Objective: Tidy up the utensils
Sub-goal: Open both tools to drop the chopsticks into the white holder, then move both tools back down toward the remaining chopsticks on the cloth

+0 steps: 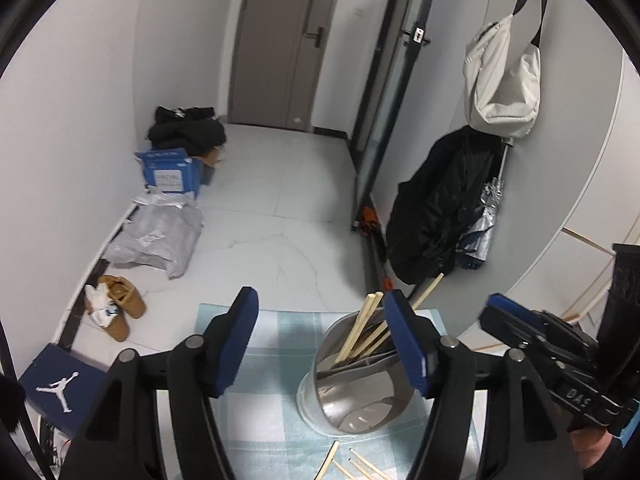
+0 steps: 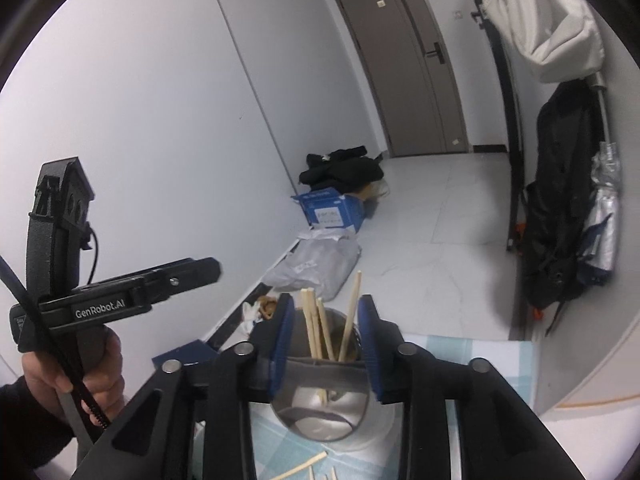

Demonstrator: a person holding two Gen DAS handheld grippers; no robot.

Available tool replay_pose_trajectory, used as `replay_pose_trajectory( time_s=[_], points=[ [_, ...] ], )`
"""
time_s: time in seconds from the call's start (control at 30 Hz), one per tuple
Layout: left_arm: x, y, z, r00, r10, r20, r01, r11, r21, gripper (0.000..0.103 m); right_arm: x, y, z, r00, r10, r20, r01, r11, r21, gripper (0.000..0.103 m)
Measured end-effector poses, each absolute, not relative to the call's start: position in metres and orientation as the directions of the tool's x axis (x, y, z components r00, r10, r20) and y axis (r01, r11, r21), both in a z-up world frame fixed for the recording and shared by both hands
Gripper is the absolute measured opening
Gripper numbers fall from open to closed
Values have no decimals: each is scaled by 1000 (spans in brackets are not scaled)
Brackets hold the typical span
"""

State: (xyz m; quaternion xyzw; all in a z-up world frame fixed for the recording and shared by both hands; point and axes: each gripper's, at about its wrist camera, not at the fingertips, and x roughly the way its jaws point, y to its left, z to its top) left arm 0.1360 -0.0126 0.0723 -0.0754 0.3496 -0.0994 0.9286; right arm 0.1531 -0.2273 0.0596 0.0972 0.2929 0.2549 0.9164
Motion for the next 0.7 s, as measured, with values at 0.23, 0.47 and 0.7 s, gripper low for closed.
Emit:
replay_pose_trajectory(
  time_s=[0.23, 0.47, 0.7],
  points=[
    [103, -10, 87, 800, -178, -572, 77, 978, -196, 86, 113, -232, 77, 740, 501, -449, -406, 865, 295, 61],
    [71, -7, 89, 842, -138, -522, 41, 980, -194, 94, 80, -228, 83, 775, 466, -426, -391, 884, 255, 69],
    [46, 0, 74, 870, -112, -480, 9, 977, -212, 101, 46, -224, 71, 797, 440, -413, -383, 898, 216, 75]
  ],
)
